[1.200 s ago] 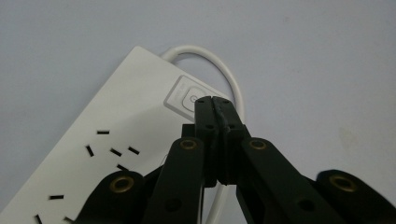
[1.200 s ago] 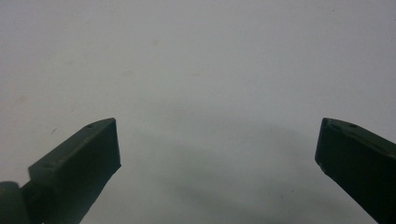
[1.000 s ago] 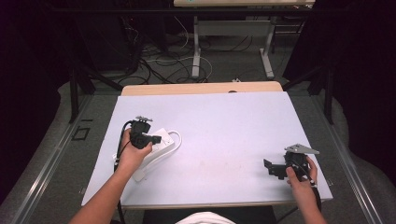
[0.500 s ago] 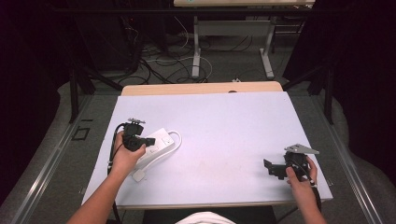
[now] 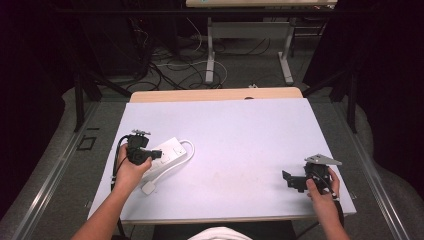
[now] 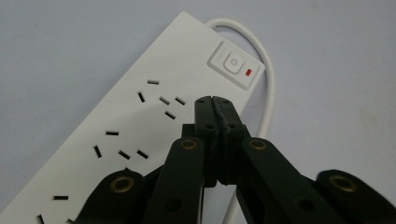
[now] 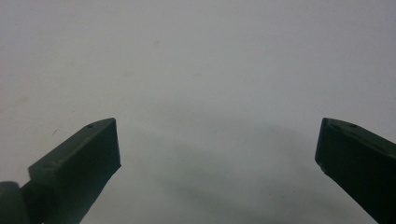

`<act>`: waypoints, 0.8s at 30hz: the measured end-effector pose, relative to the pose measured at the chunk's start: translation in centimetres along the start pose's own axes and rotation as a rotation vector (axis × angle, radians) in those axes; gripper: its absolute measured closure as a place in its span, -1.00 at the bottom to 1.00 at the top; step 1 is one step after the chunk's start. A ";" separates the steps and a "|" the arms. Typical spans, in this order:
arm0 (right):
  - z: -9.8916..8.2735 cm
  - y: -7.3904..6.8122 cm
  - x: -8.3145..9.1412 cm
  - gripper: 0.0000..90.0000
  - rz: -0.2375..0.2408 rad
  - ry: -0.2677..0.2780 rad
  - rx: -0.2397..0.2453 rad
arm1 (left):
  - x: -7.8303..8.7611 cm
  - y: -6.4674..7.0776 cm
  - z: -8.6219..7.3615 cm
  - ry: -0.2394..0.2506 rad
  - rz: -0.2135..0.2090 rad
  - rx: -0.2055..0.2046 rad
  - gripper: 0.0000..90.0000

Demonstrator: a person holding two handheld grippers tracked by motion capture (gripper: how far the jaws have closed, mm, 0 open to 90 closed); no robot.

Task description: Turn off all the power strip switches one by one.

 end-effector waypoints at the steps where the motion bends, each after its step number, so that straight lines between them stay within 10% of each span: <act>1: 0.0 0.0 0.1 -1.00 0.006 -0.009 0.002 | -0.1 0.0 -0.1 0.003 0.009 0.006 1.00; 24: 0.0 0.1 0.1 -1.00 0.006 -0.007 0.005 | -1.8 -0.6 -0.9 -0.048 0.006 0.026 1.00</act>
Point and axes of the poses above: each handheld gripper's, and its own axes: x roughly backward along the jaws, z roughly out of its top, y roughly to its right, the point moved 7 cm from there along -x, roughly forward along the jaws, and after that the axes turned 10 degrees about -x, right-handed, at the moved point
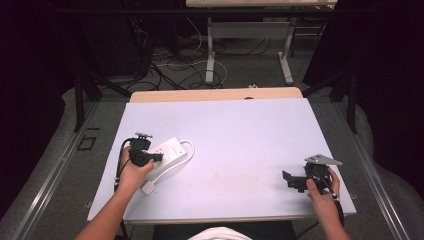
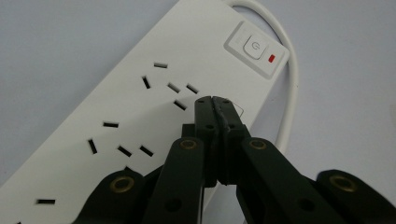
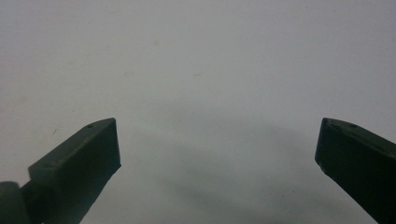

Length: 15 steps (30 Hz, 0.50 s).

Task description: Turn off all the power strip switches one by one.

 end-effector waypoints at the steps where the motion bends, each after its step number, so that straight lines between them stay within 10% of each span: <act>1: 0.0 0.0 0.0 -1.00 0.000 0.000 0.000 | -0.1 0.0 0.0 0.010 0.001 0.001 1.00; 15: 0.0 0.0 0.0 -1.00 0.001 -0.001 0.001 | -0.2 -0.1 0.1 0.001 0.016 -0.005 1.00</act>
Point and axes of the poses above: each handheld gripper's, and its own axes: x roughly backward along the jaws, z roughly out of its top, y roughly to its right, the point moved 7 cm from there along -x, roughly forward along the jaws, and after that the axes turned 10 degrees about -x, right-handed, at the moved point
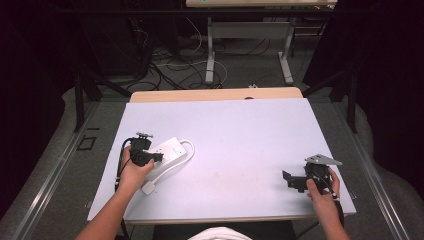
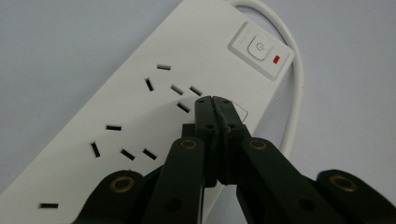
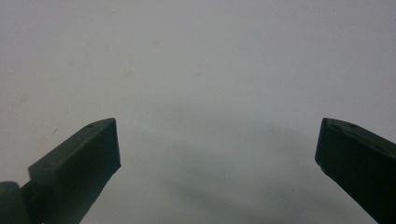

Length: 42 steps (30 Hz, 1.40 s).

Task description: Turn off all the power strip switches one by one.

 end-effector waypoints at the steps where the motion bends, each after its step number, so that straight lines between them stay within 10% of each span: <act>1: 0.0 0.0 0.0 -1.00 0.000 0.000 0.001 | 0.0 0.0 0.0 -0.002 -0.001 0.000 1.00; 42: 0.0 0.0 0.0 -1.00 -0.002 0.002 -0.003 | 0.3 0.0 0.0 0.013 -0.002 0.001 1.00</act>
Point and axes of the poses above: each handheld gripper's, and its own axes: x roughly backward along the jaws, z roughly out of its top, y roughly to its right, the point moved 7 cm from there along -x, roughly forward along the jaws, and after that the axes turned 10 degrees about -x, right-handed, at the moved point
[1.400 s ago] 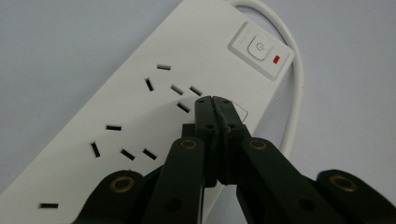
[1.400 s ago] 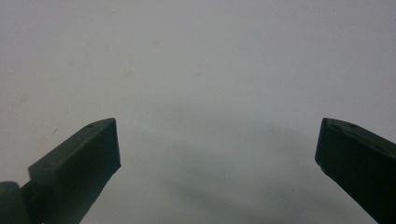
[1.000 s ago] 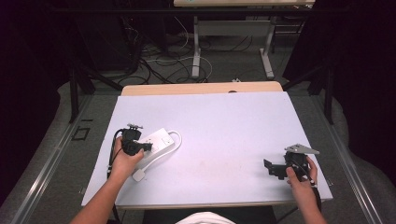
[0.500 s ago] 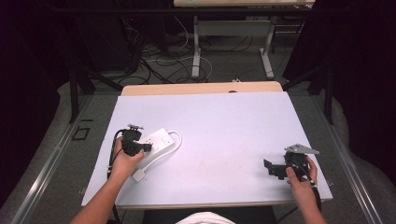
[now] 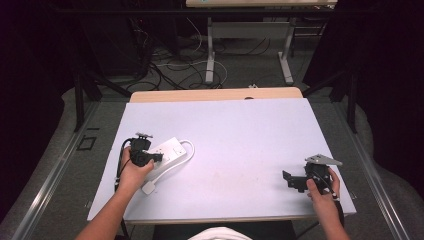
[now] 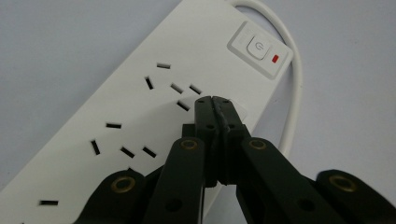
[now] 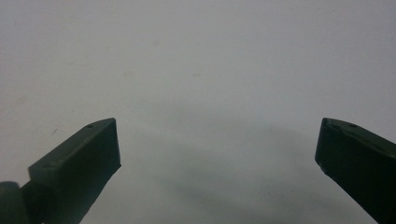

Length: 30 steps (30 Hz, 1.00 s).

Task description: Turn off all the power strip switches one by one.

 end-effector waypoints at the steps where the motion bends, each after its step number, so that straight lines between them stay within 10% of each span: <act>1: 0.0 0.0 0.0 -1.00 0.000 0.000 0.000 | 0.2 0.0 0.0 -0.003 -0.004 0.002 1.00; 30: 0.0 -0.2 -0.1 -1.00 0.004 -0.002 0.000 | 2.2 -0.7 -1.3 0.021 0.005 0.018 1.00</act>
Point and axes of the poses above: each handheld gripper's, and its own axes: x roughly backward along the jaws, z roughly out of its top, y roughly to its right, the point moved 7 cm from there along -x, roughly forward along the jaws, and after that the axes turned 10 degrees about -x, right-handed, at the moved point
